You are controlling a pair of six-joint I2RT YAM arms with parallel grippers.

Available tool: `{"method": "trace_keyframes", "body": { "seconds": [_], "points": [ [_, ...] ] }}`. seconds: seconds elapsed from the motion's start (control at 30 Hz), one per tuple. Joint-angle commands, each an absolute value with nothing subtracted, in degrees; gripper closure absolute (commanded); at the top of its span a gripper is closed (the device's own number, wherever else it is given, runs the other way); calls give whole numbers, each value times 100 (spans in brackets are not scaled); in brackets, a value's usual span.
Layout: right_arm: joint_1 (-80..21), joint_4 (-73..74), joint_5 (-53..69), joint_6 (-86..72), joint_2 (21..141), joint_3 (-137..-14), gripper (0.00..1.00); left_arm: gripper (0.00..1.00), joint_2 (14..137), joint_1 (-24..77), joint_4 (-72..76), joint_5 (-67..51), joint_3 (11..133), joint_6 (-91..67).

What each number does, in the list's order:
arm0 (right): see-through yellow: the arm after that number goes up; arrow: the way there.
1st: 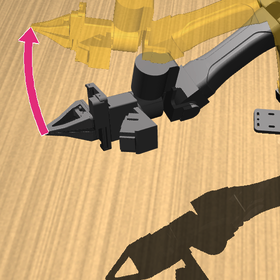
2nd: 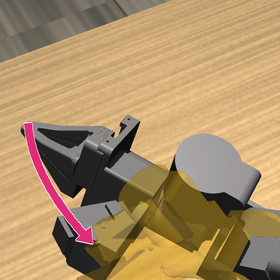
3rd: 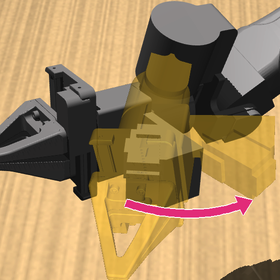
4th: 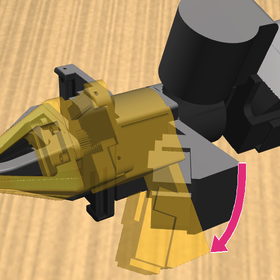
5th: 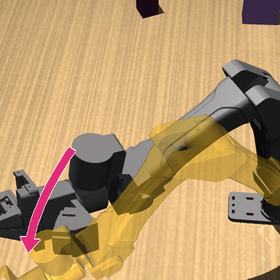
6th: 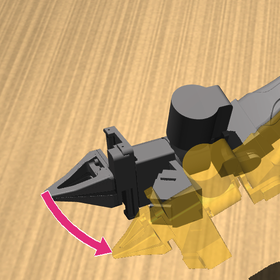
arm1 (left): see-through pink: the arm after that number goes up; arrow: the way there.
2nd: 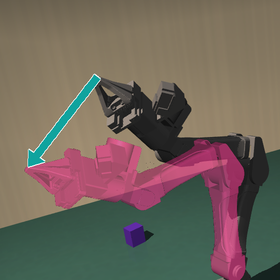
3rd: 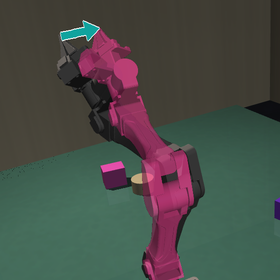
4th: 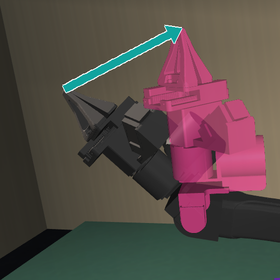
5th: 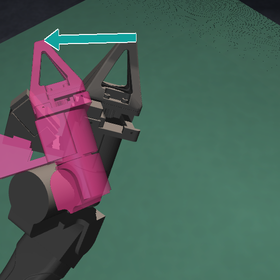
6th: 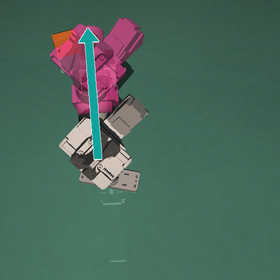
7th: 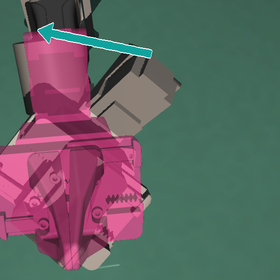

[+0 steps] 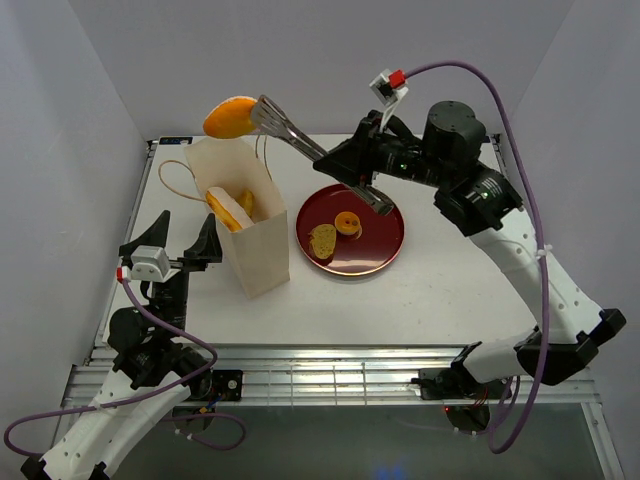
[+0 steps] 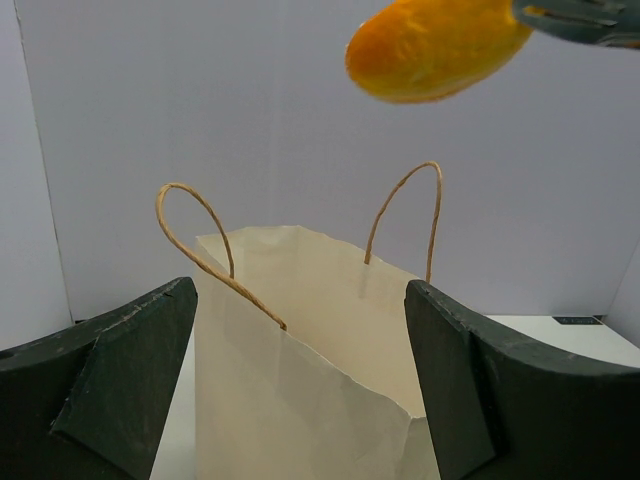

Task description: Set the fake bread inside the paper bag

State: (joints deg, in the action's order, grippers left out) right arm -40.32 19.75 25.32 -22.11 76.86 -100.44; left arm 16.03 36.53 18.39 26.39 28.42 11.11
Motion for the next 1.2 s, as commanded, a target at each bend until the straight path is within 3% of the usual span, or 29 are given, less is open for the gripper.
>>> {"method": "trace_keyframes", "body": {
  "seconds": [0.0,0.4,0.83,0.97,1.03,1.17],
  "points": [
    [-4148,1555,2277,-2110,8224,-10467,92,5,1573,3683,1802,2663,2901,1116],
    [-4421,2144,1995,-1740,9684,-11697,92,5,1512,3683,1960,3006,2821,1143],
    [-4465,2188,1977,-1714,10055,-11619,92,5,1635,3683,1960,2909,2804,1099],
    [-4491,2224,2057,-1723,10099,-11628,84,5,1643,3683,1960,2909,2804,1099],
    [-4500,2232,2074,-1723,10090,-11619,73,5,1652,3691,1960,2892,2795,1099],
    [-4500,2215,2065,-1740,10037,-11619,69,5,1670,3683,1960,2857,2795,1099]
  ]
}}
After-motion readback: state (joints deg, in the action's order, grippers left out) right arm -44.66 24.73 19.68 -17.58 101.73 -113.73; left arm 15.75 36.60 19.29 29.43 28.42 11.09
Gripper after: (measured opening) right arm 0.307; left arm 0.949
